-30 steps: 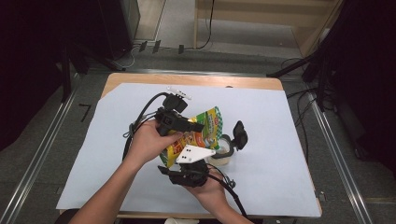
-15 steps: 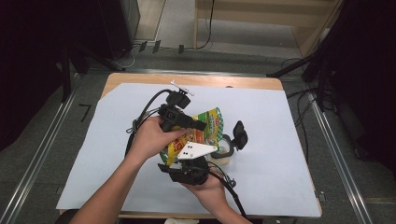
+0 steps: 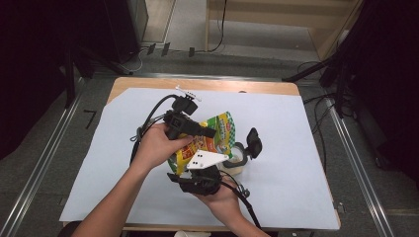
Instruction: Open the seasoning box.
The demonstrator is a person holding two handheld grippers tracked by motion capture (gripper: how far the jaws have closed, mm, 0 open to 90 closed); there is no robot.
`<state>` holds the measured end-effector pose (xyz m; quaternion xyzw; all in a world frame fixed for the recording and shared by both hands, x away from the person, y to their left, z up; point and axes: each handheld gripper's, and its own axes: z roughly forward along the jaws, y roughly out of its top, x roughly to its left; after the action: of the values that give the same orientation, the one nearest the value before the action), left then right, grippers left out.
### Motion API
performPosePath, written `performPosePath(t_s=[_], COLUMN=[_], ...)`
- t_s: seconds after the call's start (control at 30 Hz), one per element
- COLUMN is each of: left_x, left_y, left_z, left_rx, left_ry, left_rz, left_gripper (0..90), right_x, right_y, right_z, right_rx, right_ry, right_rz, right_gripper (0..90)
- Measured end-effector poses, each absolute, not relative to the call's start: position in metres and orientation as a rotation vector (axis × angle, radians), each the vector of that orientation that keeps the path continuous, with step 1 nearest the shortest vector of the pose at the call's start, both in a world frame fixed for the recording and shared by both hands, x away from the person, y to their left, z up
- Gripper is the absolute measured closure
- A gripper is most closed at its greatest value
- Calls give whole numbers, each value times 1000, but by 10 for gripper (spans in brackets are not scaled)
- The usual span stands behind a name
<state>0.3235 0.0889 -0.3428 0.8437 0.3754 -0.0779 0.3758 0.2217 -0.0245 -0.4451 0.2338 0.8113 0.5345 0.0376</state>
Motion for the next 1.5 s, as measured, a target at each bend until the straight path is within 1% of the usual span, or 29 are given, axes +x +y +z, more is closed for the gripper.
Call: performPosePath(t_s=[0.13, 0.5, 0.67, 0.7, 0.77, 0.8, 1.5], left_x=[322, 323, 324, 323, 323, 323, 326], left_y=[87, 85, 86, 86, 86, 86, 89], left_z=[-341, -344, -345, -345, -345, -344, -344], left_rx=[2160, 2164, 2164, 2165, 2164, 2163, 2145], left_ry=[955, 966, 968, 968, 967, 966, 977], left_rz=[-201, -185, -189, -188, -194, -195, -225], left_gripper=[784, 788, 790, 790, 789, 789, 785], right_x=[220, 221, 219, 219, 219, 219, 220], right_y=[-26, -26, -24, -24, -25, -25, -24], right_z=[-445, -445, -445, -445, -445, -445, -442], right_rx=[724, 743, 711, 707, 706, 702, 700], right_ry=[2483, 2495, 2503, 2503, 2502, 2502, 2509], right_rz=[1664, 1655, 1630, 1623, 1617, 1611, 1610], right_gripper=[650, 643, 597, 603, 650, 654, 656])
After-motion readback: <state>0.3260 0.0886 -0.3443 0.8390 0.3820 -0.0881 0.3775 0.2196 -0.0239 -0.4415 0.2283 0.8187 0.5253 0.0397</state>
